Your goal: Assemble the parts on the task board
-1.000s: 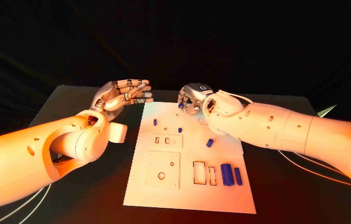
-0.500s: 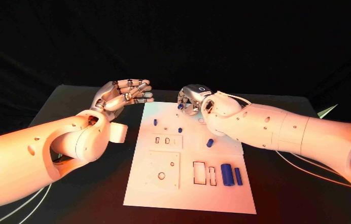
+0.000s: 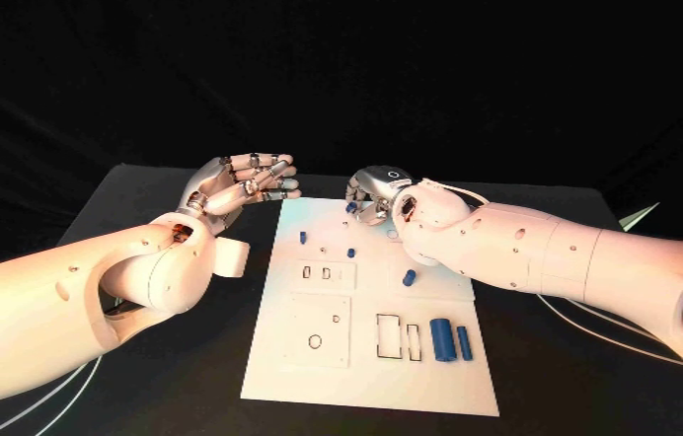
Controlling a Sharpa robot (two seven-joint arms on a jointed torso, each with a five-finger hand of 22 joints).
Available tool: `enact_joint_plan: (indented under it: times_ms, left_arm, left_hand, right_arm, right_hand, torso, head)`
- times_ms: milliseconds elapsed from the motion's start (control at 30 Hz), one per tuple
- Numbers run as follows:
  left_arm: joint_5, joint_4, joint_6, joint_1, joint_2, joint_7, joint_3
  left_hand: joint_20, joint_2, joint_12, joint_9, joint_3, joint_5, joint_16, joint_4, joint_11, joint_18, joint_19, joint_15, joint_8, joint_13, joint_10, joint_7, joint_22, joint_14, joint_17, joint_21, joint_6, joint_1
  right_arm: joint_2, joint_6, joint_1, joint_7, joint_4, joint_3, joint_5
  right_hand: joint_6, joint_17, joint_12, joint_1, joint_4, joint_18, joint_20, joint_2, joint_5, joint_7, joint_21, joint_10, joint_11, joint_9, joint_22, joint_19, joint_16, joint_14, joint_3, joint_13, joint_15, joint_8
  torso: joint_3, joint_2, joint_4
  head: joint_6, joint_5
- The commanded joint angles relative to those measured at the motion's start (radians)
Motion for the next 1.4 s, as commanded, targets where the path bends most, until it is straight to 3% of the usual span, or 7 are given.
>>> enact_joint_plan:
  times_ms: [33,233,333,733,833,967,1400]
  left_arm:
    - [0.003,0.003,0.02,0.002,0.001,0.004,0.001]
    - [0.003,0.0,0.022,0.002,-0.002,0.003,0.001]
    - [0.003,-0.002,0.022,0.002,-0.004,0.005,0.001]
    - [0.006,-0.013,0.027,0.002,-0.008,0.003,0.001]
    - [0.007,-0.014,0.028,0.002,-0.008,0.004,0.001]
    - [0.007,-0.016,0.029,0.002,-0.009,0.003,0.001]
    - [0.007,-0.019,0.036,0.002,-0.008,0.0,0.0]
  left_hand:
    - [0.001,-0.002,-0.005,-0.001,-0.004,-0.004,0.002,-0.002,0.003,0.013,0.009,-0.002,-0.005,0.0,-0.001,0.041,0.001,0.006,0.001,0.007,-0.004,0.004]
    - [0.001,-0.002,-0.005,-0.001,-0.004,-0.004,0.002,-0.002,0.003,0.013,0.009,-0.002,-0.005,0.0,-0.001,0.041,0.001,0.006,0.001,0.007,-0.004,0.004]
    - [0.001,-0.002,-0.005,-0.001,-0.005,-0.004,0.001,-0.002,0.003,0.013,0.009,-0.002,-0.006,0.0,-0.001,0.041,0.0,0.006,0.002,0.006,-0.004,0.003]
    - [0.001,-0.002,-0.006,-0.001,-0.005,-0.004,0.0,-0.003,0.003,0.013,0.008,-0.002,-0.006,0.001,-0.001,0.041,0.0,0.005,0.003,0.006,-0.004,0.004]
    - [0.001,-0.003,-0.006,-0.001,-0.005,-0.005,0.0,-0.003,0.003,0.013,0.008,-0.002,-0.006,0.001,-0.001,0.041,0.0,0.005,0.003,0.006,-0.005,0.004]
    - [0.001,-0.003,-0.006,-0.001,-0.005,-0.005,0.0,-0.003,0.003,0.013,0.008,-0.002,-0.006,0.001,-0.001,0.041,0.0,0.005,0.003,0.006,-0.005,0.004]
    - [0.001,-0.003,-0.006,-0.001,-0.005,-0.005,0.0,-0.003,0.003,0.013,0.008,-0.002,-0.006,0.001,-0.002,0.041,0.0,0.004,0.003,0.006,-0.005,0.004]
  right_arm:
    - [-0.006,0.009,0.0,-0.008,0.004,0.0,-0.012]
    - [-0.046,0.012,0.0,-0.019,0.053,0.0,-0.016]
    - [-0.088,0.009,0.001,-0.026,0.103,0.0,-0.017]
    - [-0.308,0.013,0.041,-0.04,0.283,0.01,0.12]
    - [-0.337,0.038,0.045,-0.045,0.288,0.01,0.152]
    - [-0.361,0.067,0.048,-0.054,0.285,0.011,0.179]
    - [-0.349,0.08,0.026,-0.068,0.234,0.01,0.202]
  right_hand:
    - [-0.035,-0.02,0.0,0.003,0.001,0.01,0.002,-0.042,-0.02,0.003,-0.025,-0.022,0.005,-0.017,-0.03,-0.014,-0.012,0.026,-0.009,0.0,0.006,-0.032]
    - [-0.14,-0.058,0.014,0.016,-0.001,0.022,0.005,-0.075,-0.029,-0.01,-0.079,-0.079,0.009,-0.042,-0.091,-0.033,-0.035,0.017,-0.064,0.003,0.008,-0.106]
    - [-0.165,-0.064,0.044,0.058,0.009,0.023,0.003,-0.052,-0.039,-0.024,-0.095,-0.101,0.007,-0.057,-0.103,-0.029,-0.038,0.018,-0.178,0.014,0.006,-0.132]
    - [-0.041,0.046,0.211,0.065,0.057,0.0,-0.009,-0.053,0.033,0.006,-0.011,0.089,-0.016,-0.063,0.011,0.019,0.026,0.043,-0.214,0.088,-0.009,-0.089]
    - [-0.033,0.104,0.569,0.077,0.077,-0.014,-0.028,-0.075,0.124,-0.021,0.04,0.047,-0.039,-0.067,0.077,0.036,0.06,0.053,-0.294,0.419,-0.018,-0.068]
    - [-0.066,0.222,1.203,0.079,0.137,-0.032,-0.011,-0.048,0.122,0.01,0.108,0.208,-0.02,-0.073,0.163,0.067,0.121,0.075,-0.378,1.055,-0.007,-0.047]
    - [-0.109,0.321,1.341,0.136,0.222,-0.046,0.008,-0.033,0.109,0.025,0.158,0.26,0.002,-0.084,0.228,0.091,0.166,0.094,-0.475,1.205,0.01,-0.021]
  torso:
    - [0.0002,0.0,-0.0008]
    - [0.0024,0.0,-0.0026]
    - [0.0028,-0.001,-0.0044]
    - [0.0095,-0.003,-0.0185]
    - [0.0123,-0.004,-0.0213]
    - [0.0152,-0.005,-0.0214]
    - [0.0151,-0.004,-0.0213]
  head:
    - [0.0,-0.001]
    - [0.001,0.001]
    - [0.002,0.002]
    - [0.01,-0.014]
    - [0.012,-0.017]
    - [0.011,-0.019]
    - [0.011,-0.023]
